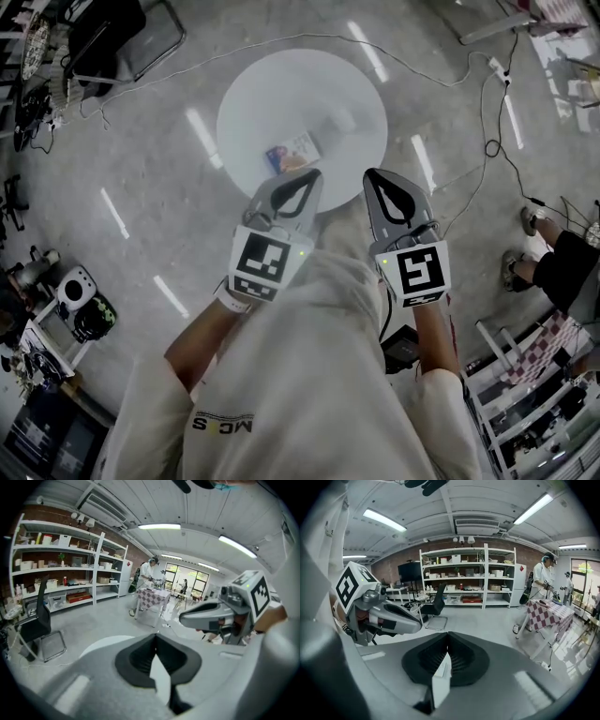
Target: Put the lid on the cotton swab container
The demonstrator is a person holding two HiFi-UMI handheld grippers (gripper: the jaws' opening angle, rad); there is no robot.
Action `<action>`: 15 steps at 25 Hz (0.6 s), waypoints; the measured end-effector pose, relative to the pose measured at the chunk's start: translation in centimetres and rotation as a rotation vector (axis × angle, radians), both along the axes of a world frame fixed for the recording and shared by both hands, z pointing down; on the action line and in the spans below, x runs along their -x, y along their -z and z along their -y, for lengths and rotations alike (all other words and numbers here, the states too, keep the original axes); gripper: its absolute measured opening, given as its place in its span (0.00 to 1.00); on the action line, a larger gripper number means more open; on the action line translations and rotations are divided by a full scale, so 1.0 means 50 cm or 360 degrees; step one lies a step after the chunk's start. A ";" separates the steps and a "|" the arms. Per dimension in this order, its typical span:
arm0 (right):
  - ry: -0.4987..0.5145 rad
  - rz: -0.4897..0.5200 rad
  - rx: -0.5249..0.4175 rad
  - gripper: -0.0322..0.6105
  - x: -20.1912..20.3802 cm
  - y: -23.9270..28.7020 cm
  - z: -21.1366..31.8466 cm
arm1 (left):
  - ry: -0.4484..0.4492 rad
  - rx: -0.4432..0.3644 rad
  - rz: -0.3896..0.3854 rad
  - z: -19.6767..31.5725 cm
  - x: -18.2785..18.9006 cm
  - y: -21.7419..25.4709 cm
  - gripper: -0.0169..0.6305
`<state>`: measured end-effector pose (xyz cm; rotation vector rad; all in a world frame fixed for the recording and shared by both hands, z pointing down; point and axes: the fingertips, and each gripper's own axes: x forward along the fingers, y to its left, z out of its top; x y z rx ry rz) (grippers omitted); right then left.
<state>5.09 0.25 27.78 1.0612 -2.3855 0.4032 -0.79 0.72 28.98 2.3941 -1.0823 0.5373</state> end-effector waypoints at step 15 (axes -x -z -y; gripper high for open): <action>0.0048 -0.0119 0.0059 0.05 -0.005 -0.200 0.104 | 0.0028 0.0135 0.0029 0.076 -0.013 -0.147 0.03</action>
